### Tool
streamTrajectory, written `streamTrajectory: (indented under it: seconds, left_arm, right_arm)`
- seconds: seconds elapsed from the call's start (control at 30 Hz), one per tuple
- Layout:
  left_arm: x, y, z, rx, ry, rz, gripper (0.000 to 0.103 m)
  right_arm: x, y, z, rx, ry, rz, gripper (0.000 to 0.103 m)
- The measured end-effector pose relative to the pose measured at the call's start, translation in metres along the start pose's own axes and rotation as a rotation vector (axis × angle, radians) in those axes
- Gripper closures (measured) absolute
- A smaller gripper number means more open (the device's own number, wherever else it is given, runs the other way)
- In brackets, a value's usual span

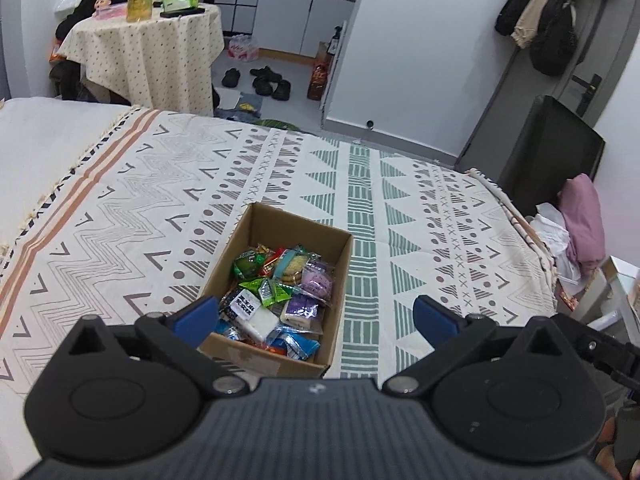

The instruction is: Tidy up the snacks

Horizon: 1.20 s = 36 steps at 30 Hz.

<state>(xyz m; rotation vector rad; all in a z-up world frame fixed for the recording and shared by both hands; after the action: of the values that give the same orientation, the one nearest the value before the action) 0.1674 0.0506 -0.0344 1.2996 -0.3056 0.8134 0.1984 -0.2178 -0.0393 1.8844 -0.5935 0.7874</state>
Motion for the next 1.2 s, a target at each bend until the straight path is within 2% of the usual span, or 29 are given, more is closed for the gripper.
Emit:
streamTrajectory:
  seconds: [0.17, 0.73, 1.03, 1.13, 1.2]
  left_arm:
    - [-0.005, 0.02, -0.002, -0.03, 0.006, 0.026, 0.0]
    - [-0.036, 0.081, -0.006, -0.069, -0.123, 0.074, 0.0]
    - [-0.056, 0.105, -0.016, -0.058, -0.194, 0.077, 0.0]
    - [-0.062, 0.109, -0.021, -0.071, -0.183, 0.072, 0.0]
    - [-0.064, 0.115, -0.023, -0.047, -0.193, 0.087, 0.0]
  right_arm:
    - [-0.002, 0.022, -0.004, -0.016, 0.005, 0.028, 0.0]
    - [-0.027, 0.075, -0.02, -0.015, 0.034, 0.058, 0.0]
    - [-0.048, 0.098, -0.022, -0.07, 0.086, 0.043, 0.0]
    - [-0.053, 0.103, -0.022, -0.067, 0.082, 0.042, 0.0]
    - [-0.055, 0.107, -0.023, -0.066, 0.081, 0.045, 0.0]
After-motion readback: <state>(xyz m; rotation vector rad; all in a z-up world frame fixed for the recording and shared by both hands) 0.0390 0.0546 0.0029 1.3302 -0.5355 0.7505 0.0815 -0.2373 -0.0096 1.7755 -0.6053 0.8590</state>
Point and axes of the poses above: each gripper's, at about its wrist camera, not at the fingertips, and y roughly against the way its jaws point, z to its right, x to its top, the point moved 5 cm from there along -y, roughly the way its jaws point, and after that the axes turned 4 degrees about y, right-handed, at the moved point
